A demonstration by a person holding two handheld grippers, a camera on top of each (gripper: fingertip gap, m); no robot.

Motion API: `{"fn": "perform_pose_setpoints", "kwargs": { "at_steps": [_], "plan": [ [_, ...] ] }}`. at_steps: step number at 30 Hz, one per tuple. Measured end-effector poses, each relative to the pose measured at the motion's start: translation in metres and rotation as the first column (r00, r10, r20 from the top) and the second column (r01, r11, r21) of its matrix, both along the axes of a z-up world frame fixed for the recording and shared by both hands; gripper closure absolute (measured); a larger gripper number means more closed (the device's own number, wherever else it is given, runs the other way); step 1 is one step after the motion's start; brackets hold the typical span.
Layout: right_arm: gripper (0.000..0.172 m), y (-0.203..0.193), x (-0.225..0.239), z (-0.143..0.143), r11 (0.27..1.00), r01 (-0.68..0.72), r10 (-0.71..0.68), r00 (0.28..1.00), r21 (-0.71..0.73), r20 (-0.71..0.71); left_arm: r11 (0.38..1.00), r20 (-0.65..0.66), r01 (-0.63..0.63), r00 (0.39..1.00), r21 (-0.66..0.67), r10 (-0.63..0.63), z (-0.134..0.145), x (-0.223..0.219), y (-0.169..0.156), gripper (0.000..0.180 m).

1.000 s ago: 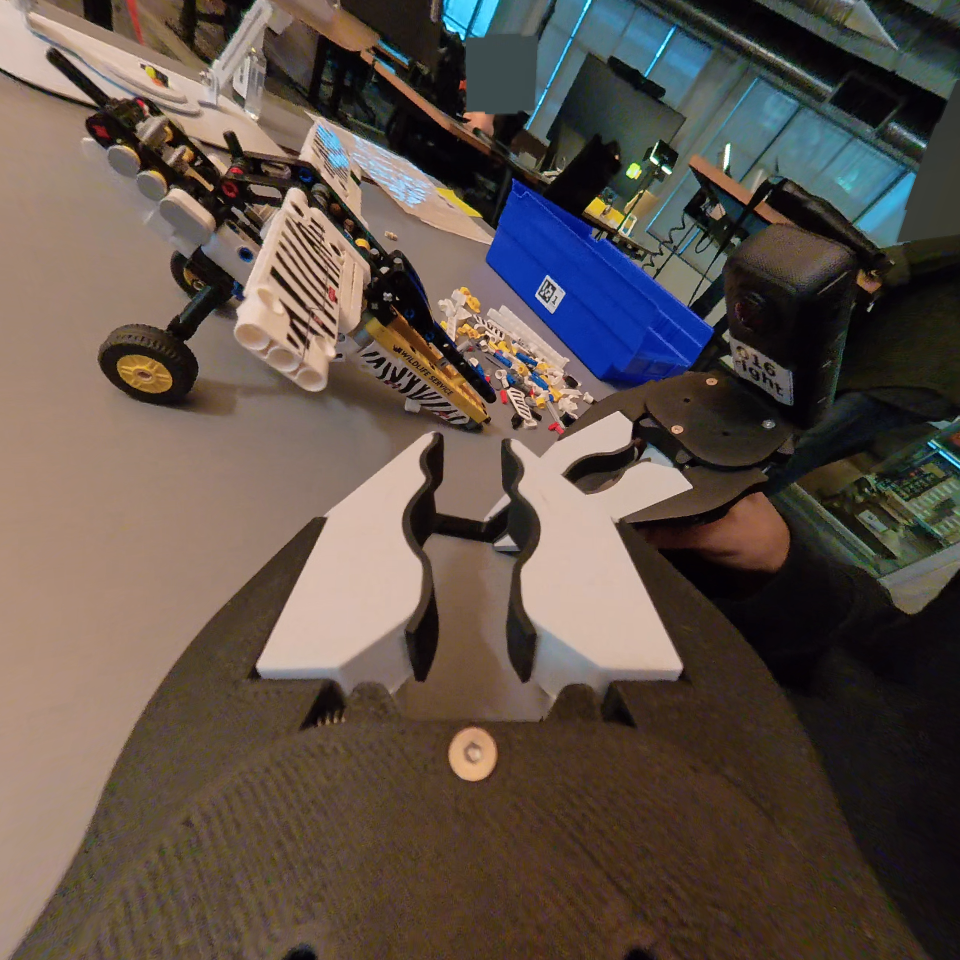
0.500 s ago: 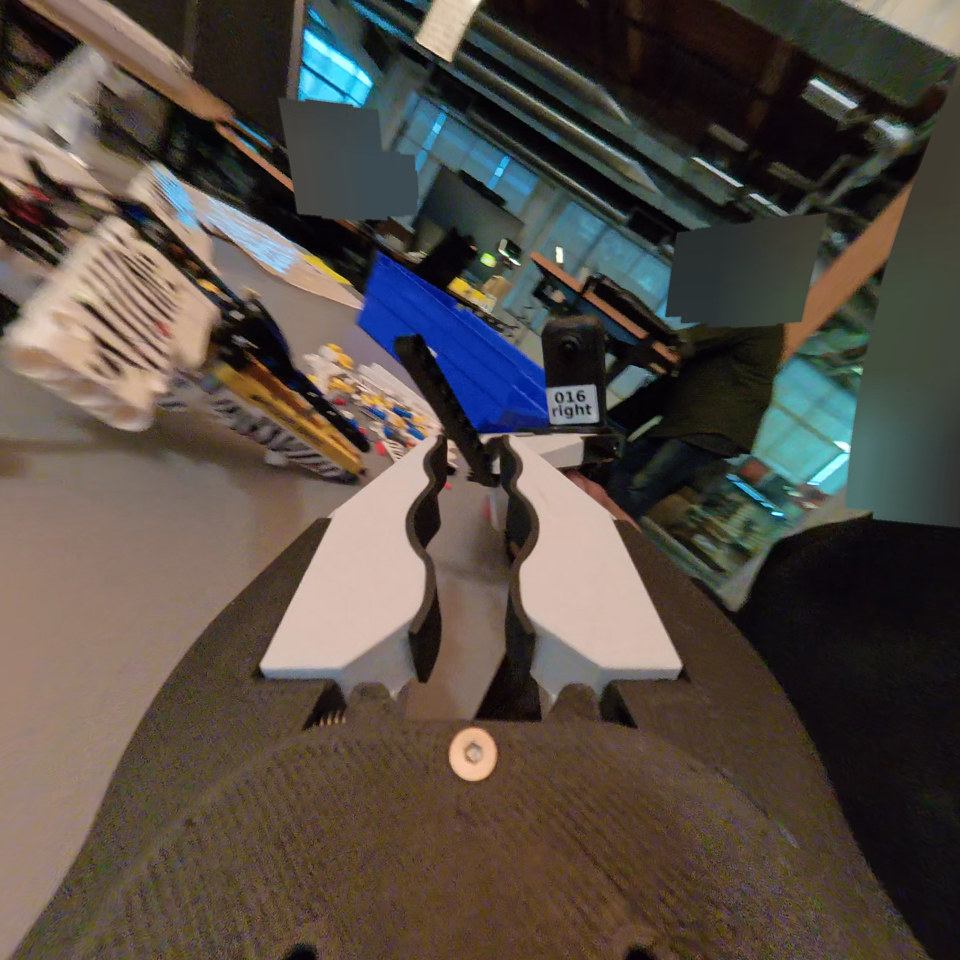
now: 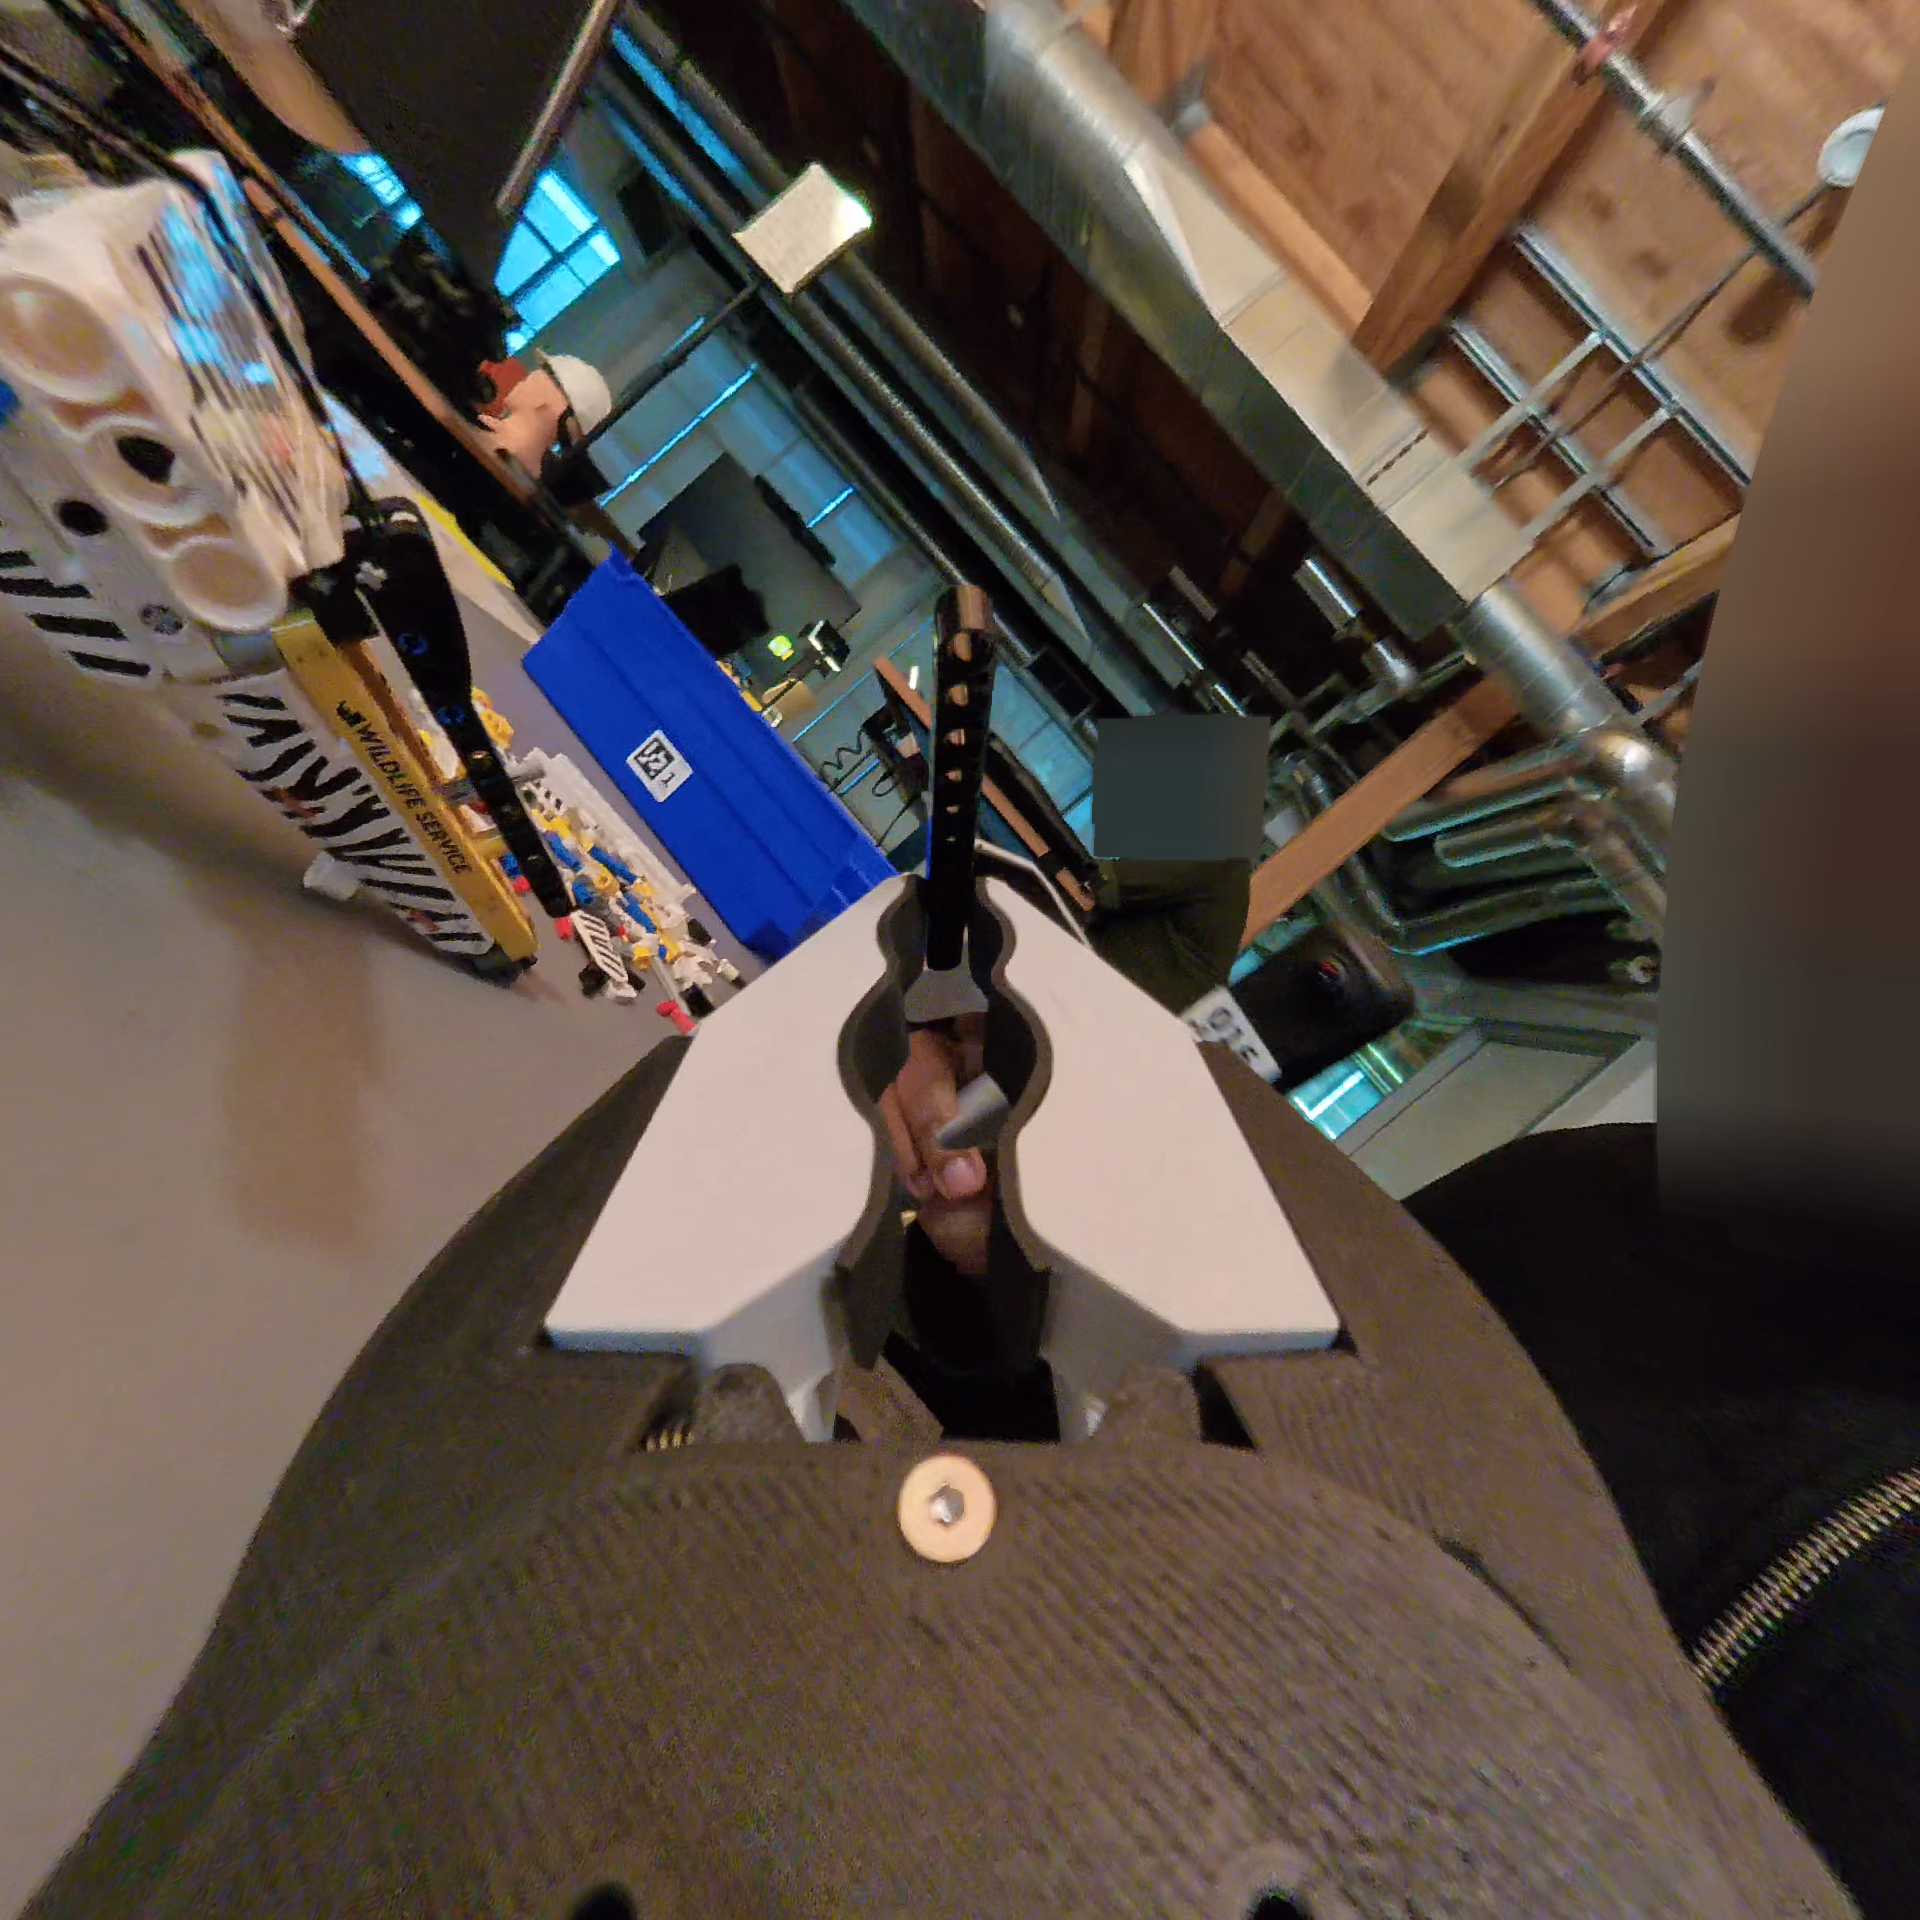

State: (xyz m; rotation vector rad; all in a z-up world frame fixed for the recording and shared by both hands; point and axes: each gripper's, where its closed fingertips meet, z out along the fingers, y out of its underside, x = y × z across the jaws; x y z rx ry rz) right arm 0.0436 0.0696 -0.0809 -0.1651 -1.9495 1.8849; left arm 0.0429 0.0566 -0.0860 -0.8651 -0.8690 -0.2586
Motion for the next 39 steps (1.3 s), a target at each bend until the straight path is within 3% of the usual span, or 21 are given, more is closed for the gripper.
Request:
{"fn": "perform_pose_setpoints", "kwargs": {
  "at_steps": [2,4,6,8,10,13,18,39],
  "plan": [
    [0.137,0.008,-0.002,0.010,0.989,-0.069,0.094,0.978,-0.134,0.185,1.000,-0.047,0.018,0.999,0.024,-0.017,0.007,0.005,-0.001,0.178],
    [0.141,0.013,-0.003,0.019,0.949,-0.132,0.237,0.898,-0.286,0.372,0.999,-0.080,0.017,0.997,0.036,-0.014,0.013,0.007,-0.003,0.178],
    [0.154,0.016,0.000,0.027,0.869,-0.193,0.433,0.744,-0.456,0.509,0.999,-0.105,0.020,0.994,0.046,-0.015,0.016,0.010,-0.003,0.179],
    [0.171,0.017,0.006,0.033,0.773,-0.238,0.598,0.582,-0.587,0.551,0.998,-0.125,0.020,0.992,0.060,-0.012,0.020,0.011,-0.003,0.178],
    [0.172,0.012,0.010,0.027,0.745,-0.258,0.647,0.503,-0.616,0.572,0.998,-0.138,0.020,0.990,0.062,-0.011,0.022,0.013,-0.003,0.179],
    [0.150,0.002,0.007,0.011,0.803,-0.235,0.579,0.526,-0.548,0.623,0.998,-0.163,0.026,0.986,0.053,-0.017,0.025,0.016,0.000,0.178],
    [0.169,-0.002,0.013,0.014,0.807,-0.272,0.576,0.557,-0.524,0.599,0.999,-0.168,0.028,0.985,0.039,-0.021,0.024,0.016,0.003,0.178],
    [0.170,0.000,0.013,0.017,0.794,-0.278,0.586,0.585,-0.540,0.561,1.000,-0.167,0.019,0.986,0.009,-0.018,0.023,0.018,0.009,0.179]
  ]
}}
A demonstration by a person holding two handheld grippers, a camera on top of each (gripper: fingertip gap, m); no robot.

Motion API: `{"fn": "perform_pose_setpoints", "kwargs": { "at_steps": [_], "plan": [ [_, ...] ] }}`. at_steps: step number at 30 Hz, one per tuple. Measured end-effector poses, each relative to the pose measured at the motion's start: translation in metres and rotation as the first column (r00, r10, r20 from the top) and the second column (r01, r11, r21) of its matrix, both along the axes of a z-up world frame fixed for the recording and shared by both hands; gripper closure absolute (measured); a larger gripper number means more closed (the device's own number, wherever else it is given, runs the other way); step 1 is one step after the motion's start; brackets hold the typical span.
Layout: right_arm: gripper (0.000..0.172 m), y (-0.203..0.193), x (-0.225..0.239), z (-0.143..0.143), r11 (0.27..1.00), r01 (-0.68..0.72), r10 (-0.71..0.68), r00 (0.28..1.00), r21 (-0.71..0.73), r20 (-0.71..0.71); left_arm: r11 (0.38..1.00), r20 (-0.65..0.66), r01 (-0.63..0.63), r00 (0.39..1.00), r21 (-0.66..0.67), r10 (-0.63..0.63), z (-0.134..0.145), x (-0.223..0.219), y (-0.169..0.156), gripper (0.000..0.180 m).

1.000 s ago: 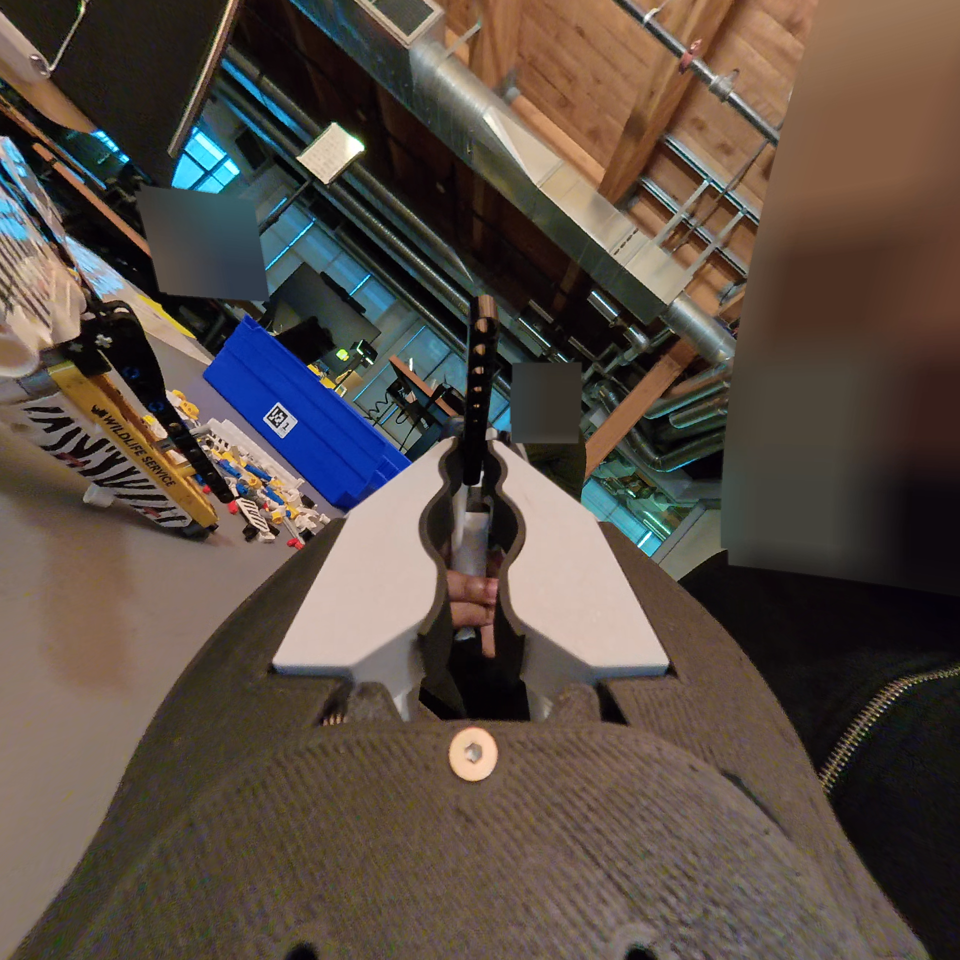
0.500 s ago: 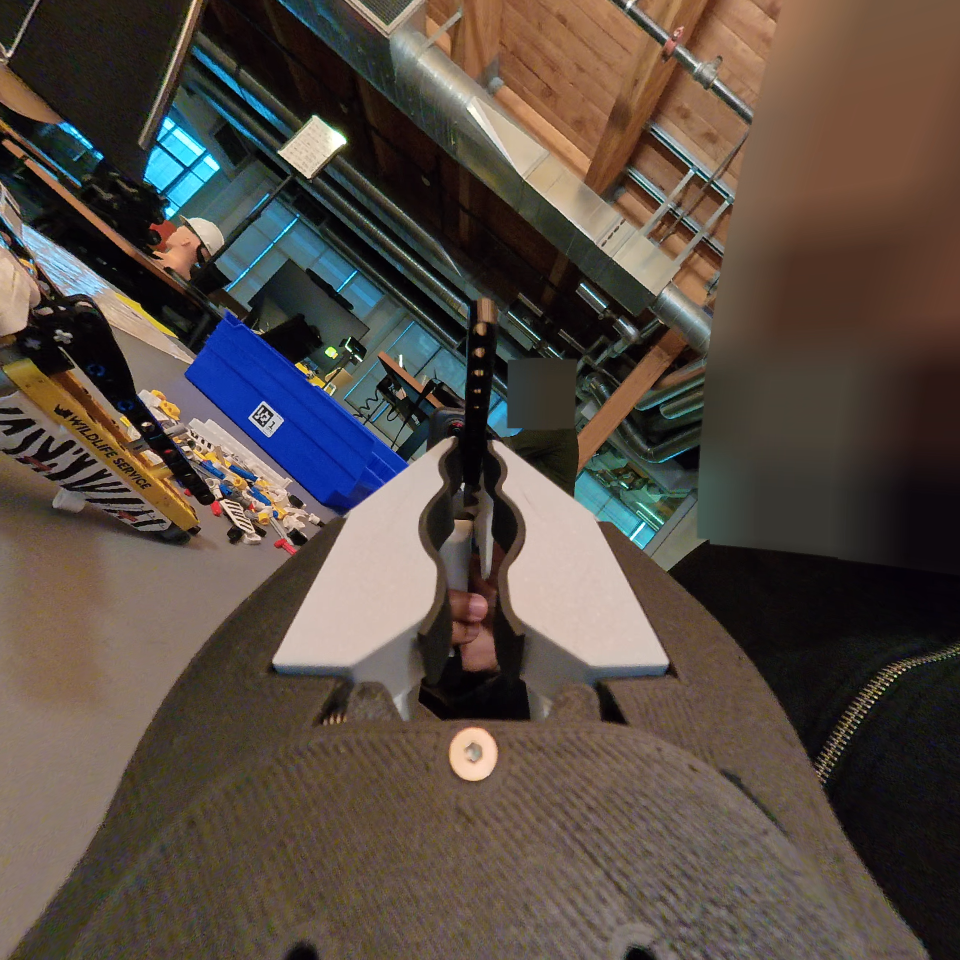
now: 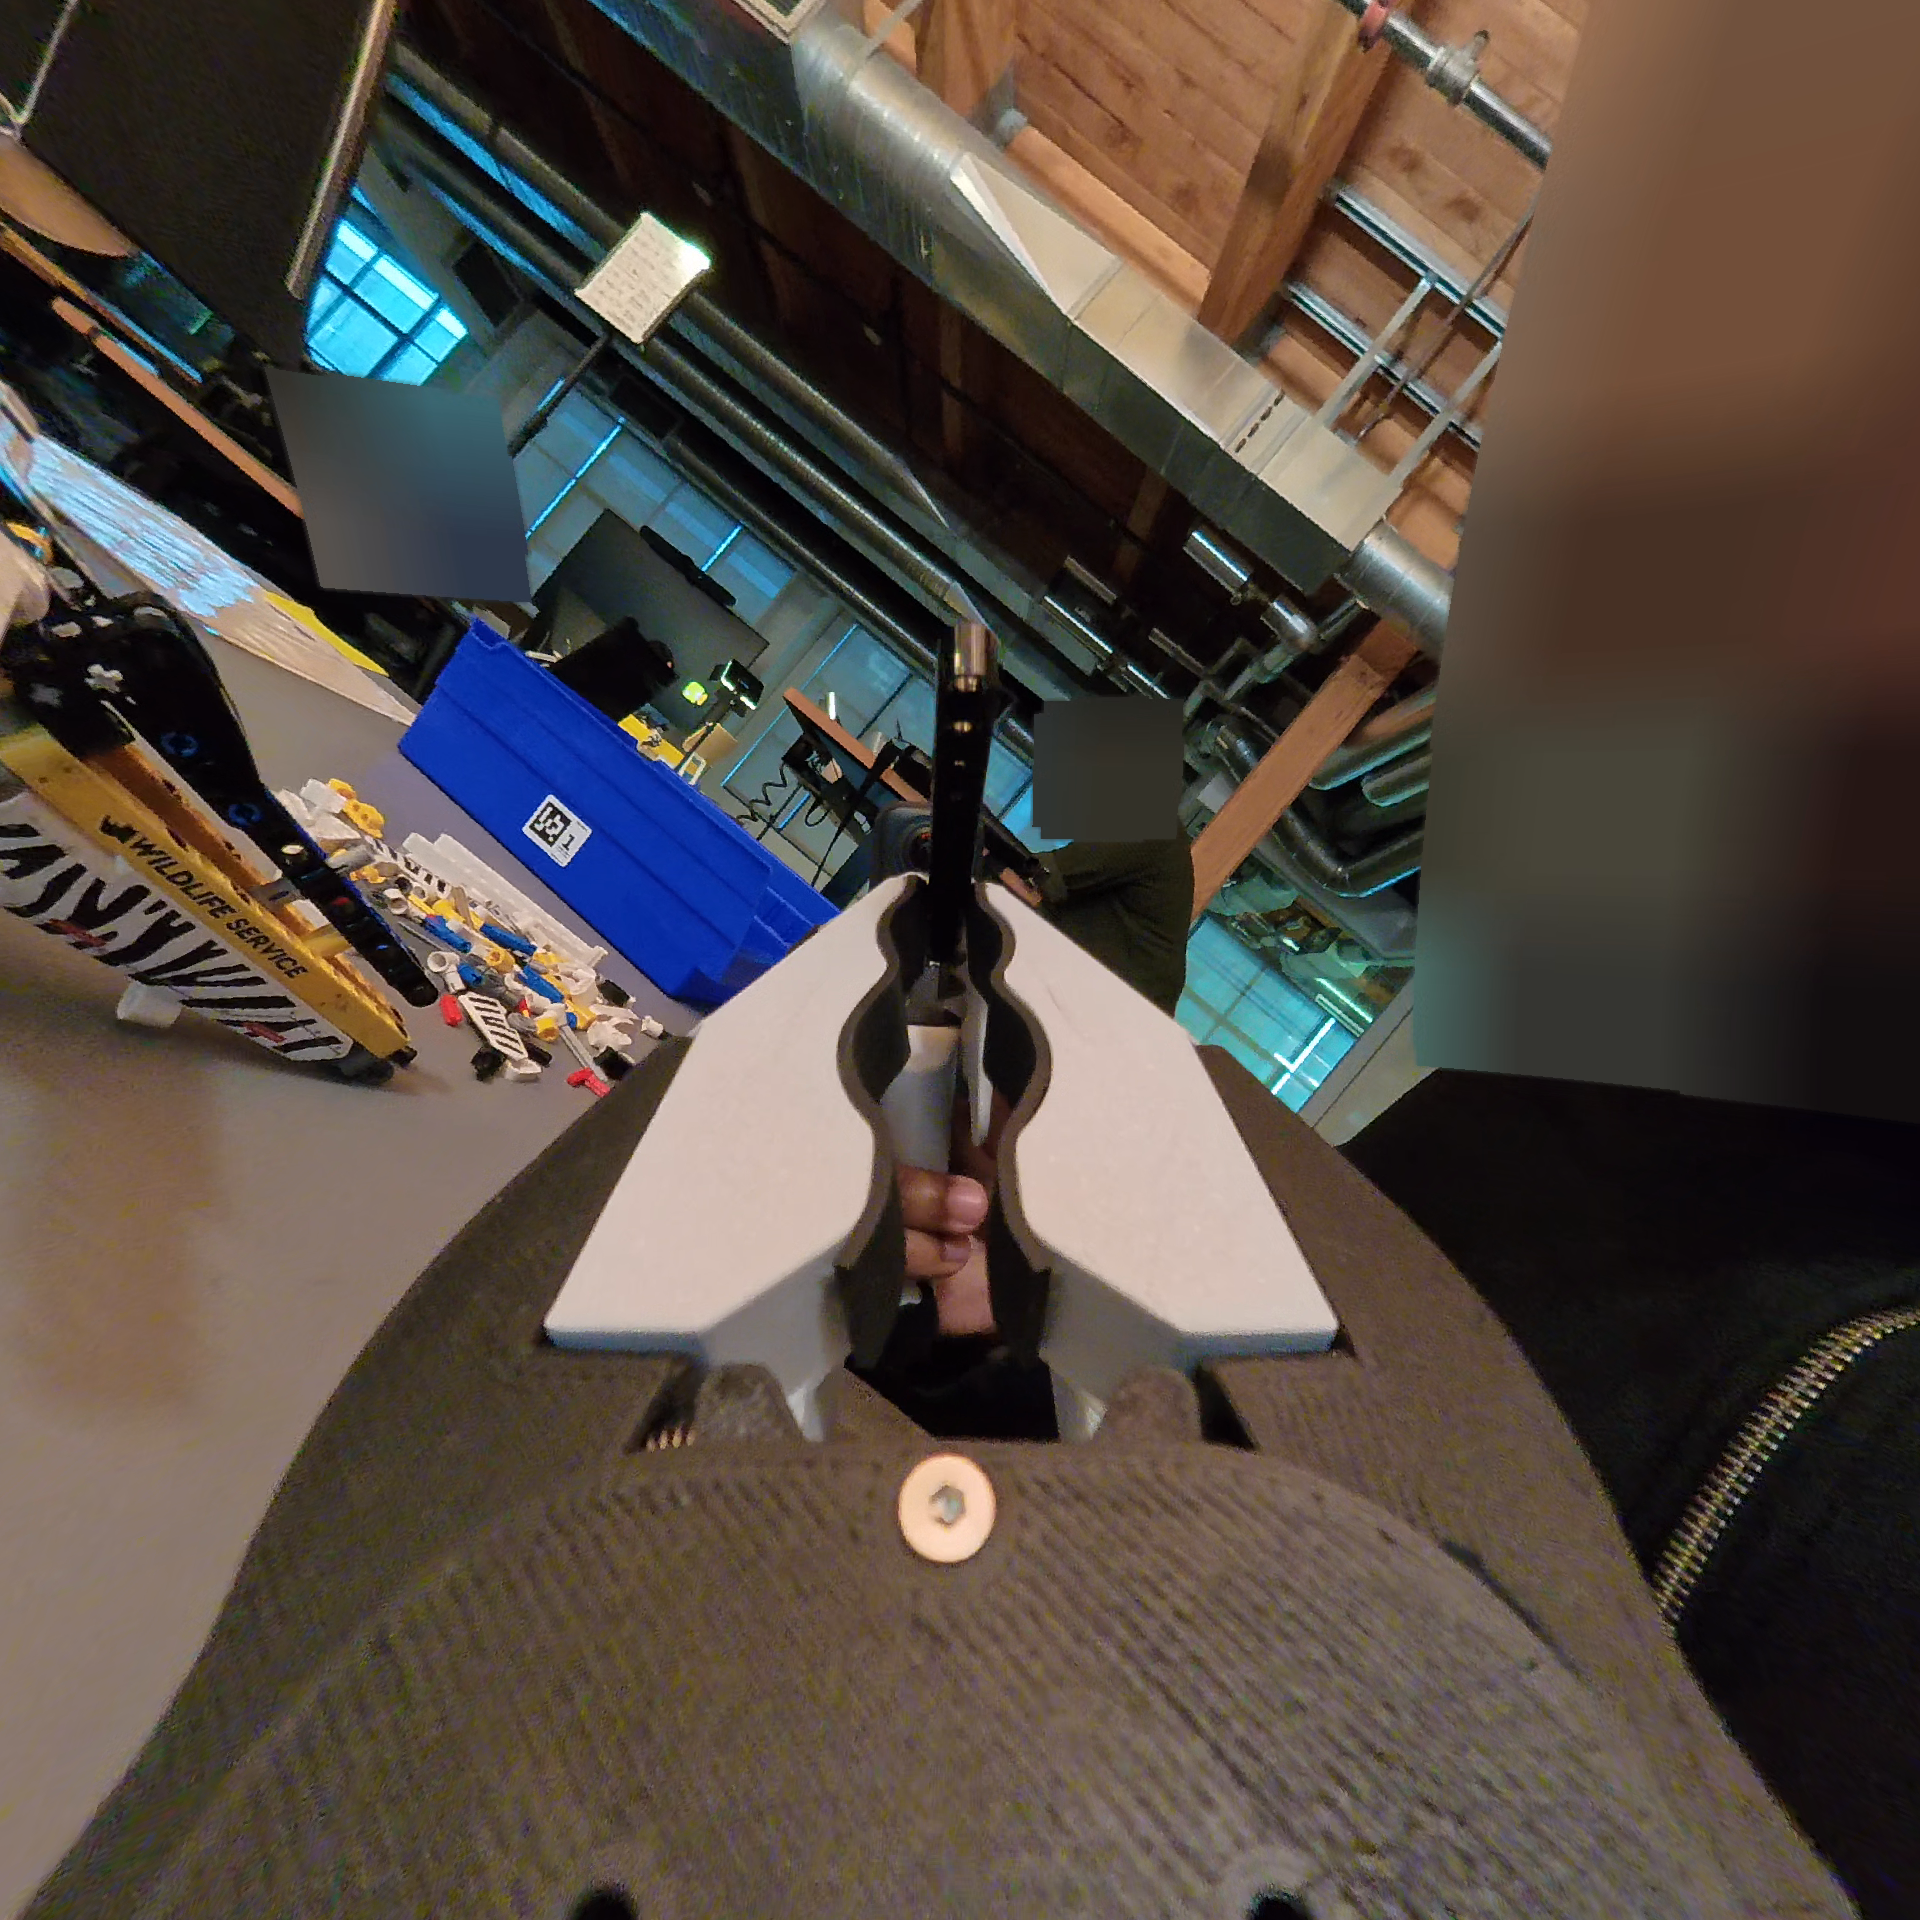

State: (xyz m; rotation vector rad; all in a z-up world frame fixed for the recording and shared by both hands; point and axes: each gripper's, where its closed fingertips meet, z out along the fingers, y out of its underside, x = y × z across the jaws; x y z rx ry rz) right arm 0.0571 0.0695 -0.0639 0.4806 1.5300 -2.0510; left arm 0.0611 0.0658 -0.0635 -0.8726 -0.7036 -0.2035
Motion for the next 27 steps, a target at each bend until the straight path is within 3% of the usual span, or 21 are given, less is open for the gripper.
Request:
{"fn": "perform_pose_setpoints", "kwargs": {
  "at_steps": [8,12,13,15,22,27],
  "plan": [
    [0.170,-0.002,-0.002,0.000,0.999,0.041,-0.040,0.998,0.032,-0.045,1.000,0.020,-0.018,1.000,0.019,0.017,0.000,-0.002,-0.002,0.179],
    [0.170,-0.008,0.002,-0.006,0.995,0.042,-0.035,0.996,0.087,-0.081,0.997,0.092,-0.044,0.995,0.060,0.039,-0.006,-0.009,-0.002,0.145],
    [0.170,-0.010,0.003,-0.007,0.994,0.051,-0.043,0.995,0.093,-0.092,0.997,0.106,-0.039,0.994,0.069,0.032,-0.007,-0.010,0.000,0.150],
    [0.170,-0.010,0.001,-0.008,0.993,0.071,-0.061,0.994,0.097,-0.096,0.995,0.106,-0.031,0.994,0.099,0.021,-0.005,-0.008,0.002,0.178],
    [0.172,-0.005,-0.005,-0.001,0.997,0.052,-0.048,0.996,-0.052,0.080,0.998,0.108,-0.051,0.993,0.023,0.048,-0.001,-0.010,0.007,0.176],
    [0.172,-0.003,-0.009,0.001,0.994,0.083,-0.075,0.992,-0.073,0.106,0.998,0.139,-0.038,0.990,0.043,0.032,0.000,-0.014,0.008,0.175]
  ]
}}
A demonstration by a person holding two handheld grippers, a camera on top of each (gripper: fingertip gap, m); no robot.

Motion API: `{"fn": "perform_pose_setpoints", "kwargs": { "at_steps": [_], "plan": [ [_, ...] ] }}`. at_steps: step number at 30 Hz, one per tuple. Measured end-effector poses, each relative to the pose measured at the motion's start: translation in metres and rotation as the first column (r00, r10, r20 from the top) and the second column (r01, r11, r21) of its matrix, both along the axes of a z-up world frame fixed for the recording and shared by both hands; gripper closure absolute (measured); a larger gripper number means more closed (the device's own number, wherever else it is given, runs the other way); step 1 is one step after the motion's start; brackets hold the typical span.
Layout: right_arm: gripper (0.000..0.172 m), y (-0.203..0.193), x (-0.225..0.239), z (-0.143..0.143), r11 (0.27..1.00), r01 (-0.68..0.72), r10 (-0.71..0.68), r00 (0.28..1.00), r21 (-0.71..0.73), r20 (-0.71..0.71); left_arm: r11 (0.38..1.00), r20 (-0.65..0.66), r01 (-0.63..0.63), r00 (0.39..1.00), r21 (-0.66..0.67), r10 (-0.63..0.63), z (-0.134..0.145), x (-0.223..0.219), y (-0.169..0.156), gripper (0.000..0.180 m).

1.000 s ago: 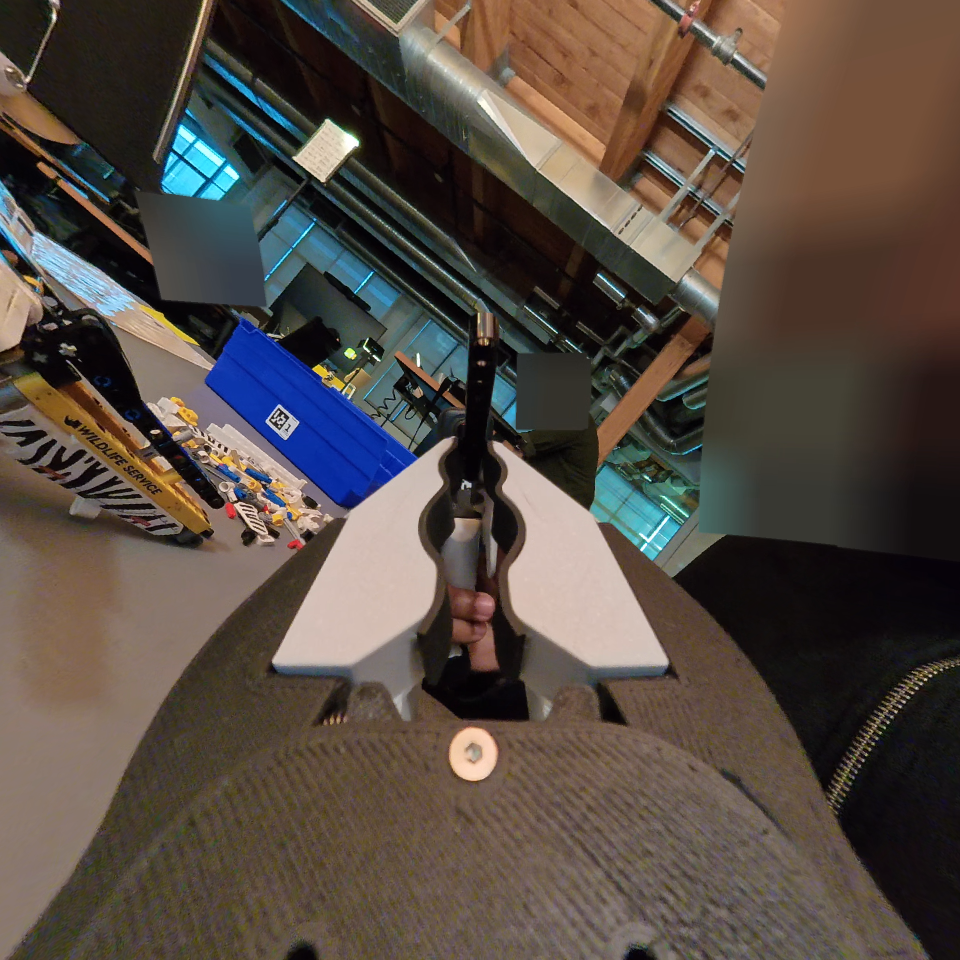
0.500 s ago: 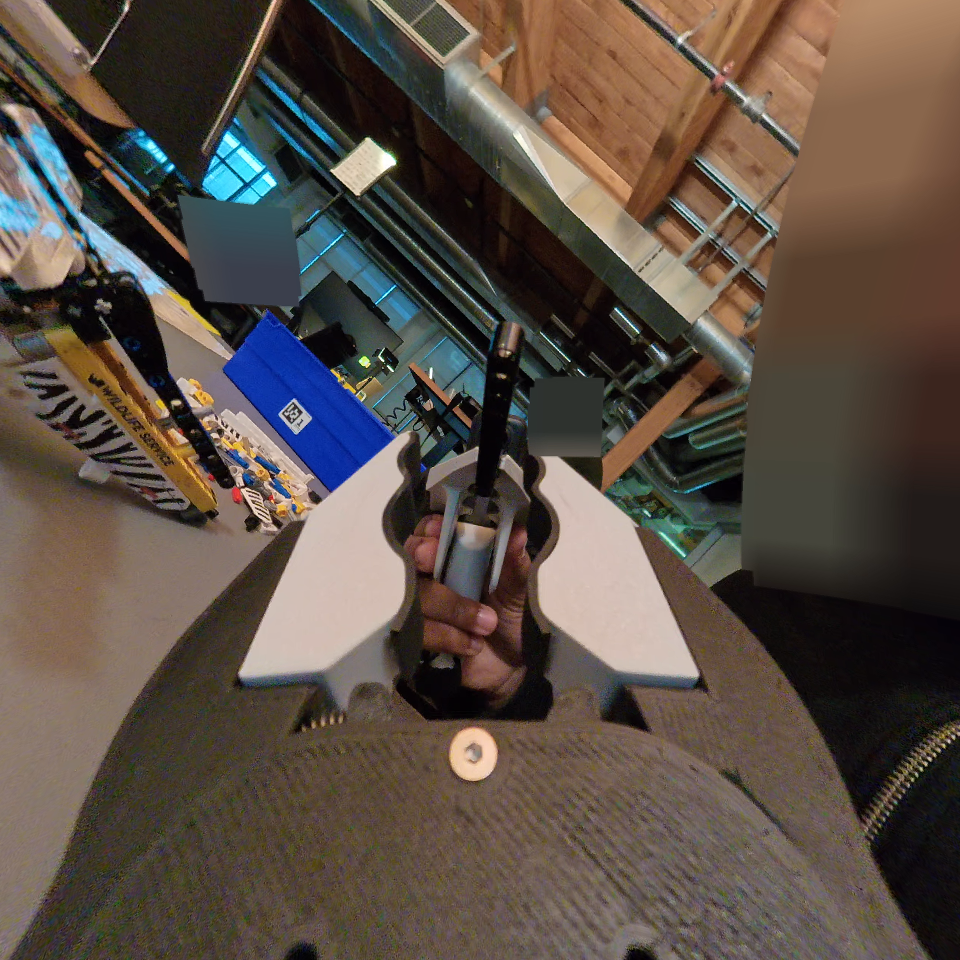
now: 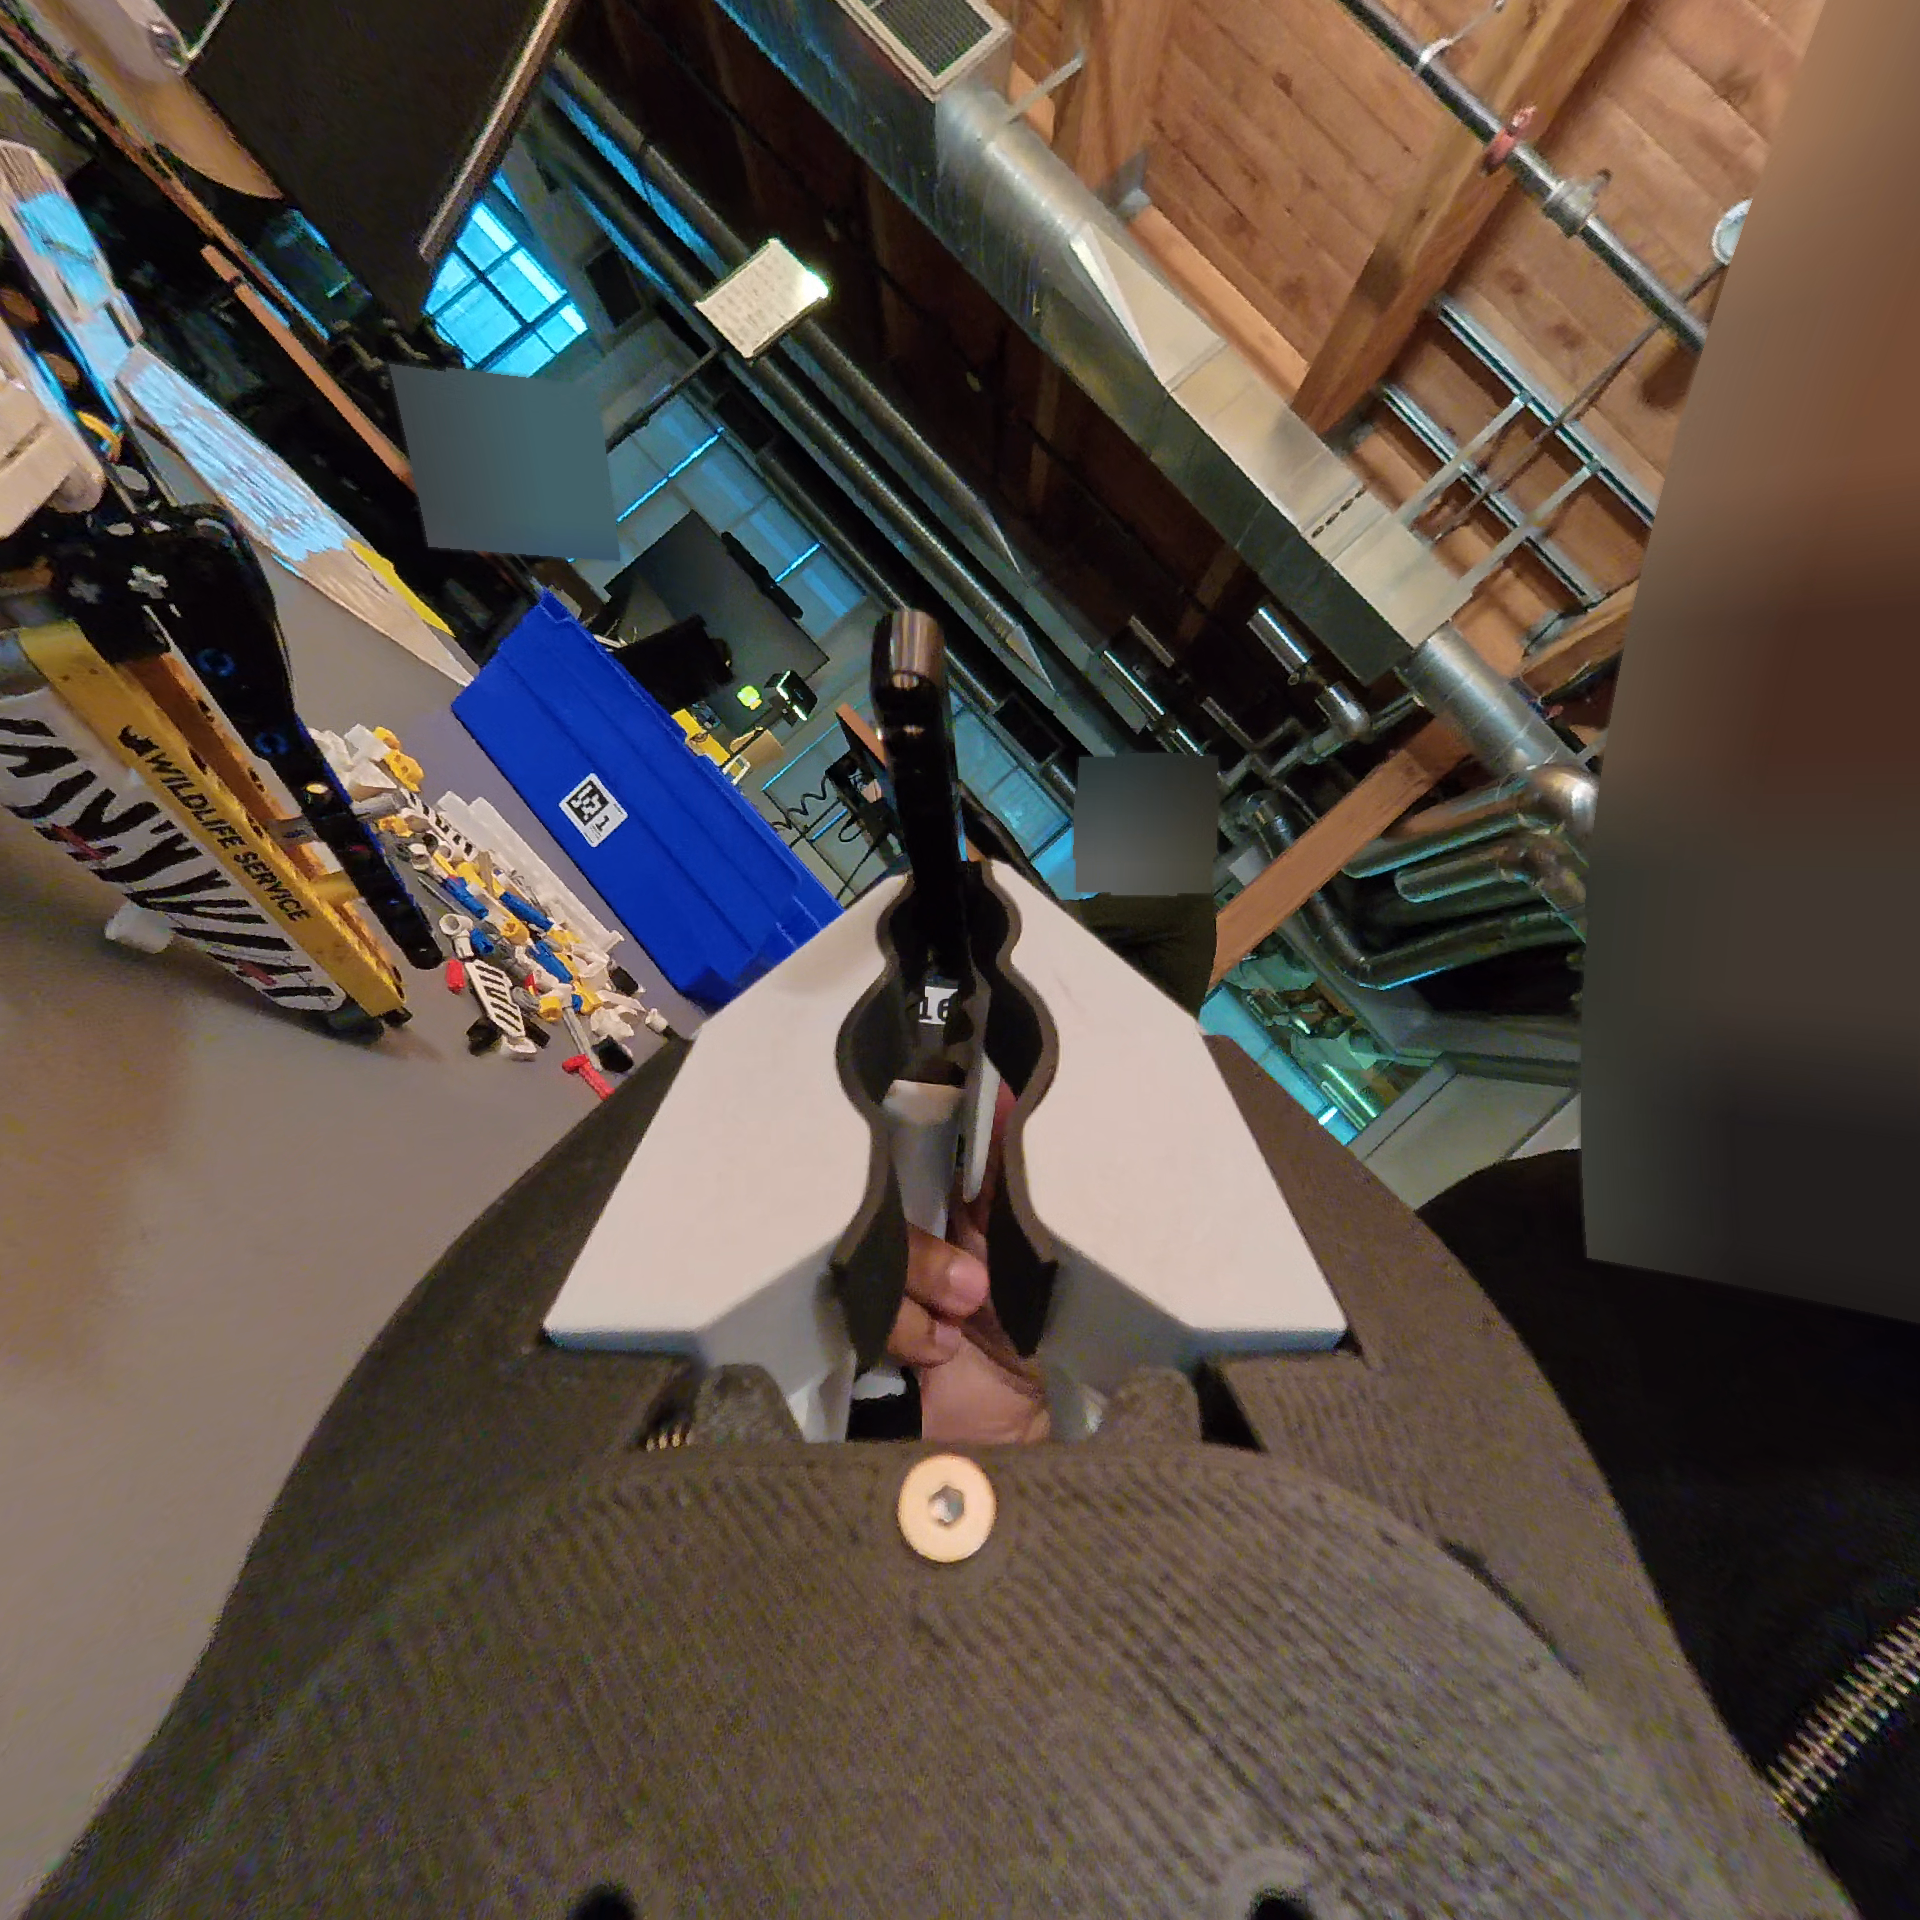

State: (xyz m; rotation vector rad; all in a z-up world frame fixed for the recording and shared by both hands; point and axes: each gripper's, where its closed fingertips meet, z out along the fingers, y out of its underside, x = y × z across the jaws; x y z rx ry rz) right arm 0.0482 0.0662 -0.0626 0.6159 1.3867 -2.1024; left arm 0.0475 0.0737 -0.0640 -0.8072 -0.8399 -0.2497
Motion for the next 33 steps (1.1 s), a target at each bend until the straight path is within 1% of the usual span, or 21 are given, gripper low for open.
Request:
{"fn": "perform_pose_setpoints", "kwargs": {
  "at_steps": [4,9,13,14,15,16,17,18,19,20,21,22,24,25,26,28,29,30,31,33],
  "plan": [
    [0.172,0.001,-0.002,0.002,0.999,-0.009,0.012,0.998,-0.041,0.057,1.000,0.005,0.006,1.000,0.002,-0.006,0.001,0.000,0.002,0.174],
    [0.172,0.001,-0.001,0.002,0.999,-0.018,0.021,0.998,-0.040,0.065,1.000,-0.002,-0.010,1.000,-0.007,0.010,0.000,0.001,0.001,0.174],
    [0.172,0.002,-0.003,0.005,0.996,-0.018,0.026,0.994,-0.084,0.104,1.000,-0.009,-0.012,1.000,-0.020,0.012,0.000,0.003,0.002,0.173],
    [0.172,0.013,-0.014,0.012,0.987,0.036,-0.014,0.989,-0.155,0.144,1.000,-0.007,0.005,1.000,-0.024,-0.005,-0.002,0.005,0.006,0.173],
    [0.172,0.037,-0.035,0.022,0.961,0.108,-0.054,0.976,-0.254,0.210,0.999,-0.010,0.022,1.000,-0.042,-0.022,-0.008,0.010,0.011,0.174],
    [0.172,0.059,-0.053,0.027,0.946,0.153,-0.087,0.969,-0.286,0.232,0.998,0.004,0.028,1.000,-0.060,-0.028,-0.018,0.015,0.016,0.174],
    [0.172,0.069,-0.062,0.026,0.955,0.199,-0.159,0.970,-0.220,0.185,0.998,0.031,0.033,0.999,-0.048,-0.032,-0.026,0.017,0.019,0.174],
    [0.171,0.069,-0.061,0.024,0.965,0.229,-0.215,0.970,-0.127,0.109,0.999,0.058,0.042,0.997,-0.007,-0.041,-0.030,0.017,0.019,0.175],
    [0.171,0.067,-0.056,0.024,0.970,0.236,-0.233,0.971,-0.067,0.050,0.999,0.076,0.047,0.996,0.025,-0.049,-0.030,0.015,0.016,0.175],
    [0.171,0.065,-0.051,0.025,0.970,0.242,-0.242,0.970,-0.035,0.013,0.998,0.077,0.044,0.996,0.034,-0.047,-0.029,0.012,0.013,0.175],
    [0.172,0.065,-0.049,0.025,0.967,0.256,-0.256,0.967,-0.016,-0.009,0.999,0.064,0.041,0.997,0.018,-0.043,-0.027,0.010,0.011,0.175],
    [0.172,0.067,-0.049,0.025,0.965,0.263,-0.263,0.965,-0.017,-0.010,0.999,0.046,0.038,0.998,-0.008,-0.037,-0.025,0.010,0.011,0.175],
    [0.172,0.074,-0.054,0.025,0.965,0.257,-0.255,0.966,-0.060,0.038,0.998,0.012,0.032,0.999,-0.051,-0.031,-0.022,0.013,0.015,0.175],
    [0.171,0.074,-0.058,0.020,0.967,0.252,-0.249,0.967,-0.047,0.056,0.997,0.003,0.038,0.999,-0.071,-0.038,-0.022,0.015,0.018,0.175],
    [0.172,0.072,-0.061,0.012,0.970,0.243,-0.242,0.968,-0.010,0.064,0.995,-0.006,0.052,0.999,-0.086,-0.053,-0.023,0.017,0.022,0.175],
    [0.171,0.065,-0.068,-0.012,0.966,0.216,-0.226,0.972,0.142,0.062,0.994,-0.019,0.060,0.998,-0.097,-0.062,-0.021,0.019,0.024,0.174],
    [0.170,0.064,-0.073,-0.027,0.946,0.214,-0.231,0.972,0.242,0.045,0.993,-0.022,0.057,0.998,-0.103,-0.059,-0.021,0.019,0.023,0.175],
    [0.170,0.064,-0.079,-0.044,0.909,0.213,-0.234,0.972,0.359,0.015,0.992,-0.026,0.057,0.998,-0.111,-0.060,-0.021,0.019,0.023,0.175],
    [0.170,0.064,-0.083,-0.063,0.848,0.212,-0.230,0.973,0.485,-0.022,0.991,-0.027,0.055,0.998,-0.119,-0.058,-0.022,0.019,0.023,0.175],
    [0.169,0.069,-0.089,-0.103,0.681,0.207,-0.213,0.974,0.702,-0.081,0.990,-0.021,0.047,0.999,-0.129,-0.050,-0.024,0.018,0.022,0.174]
  ]
}}
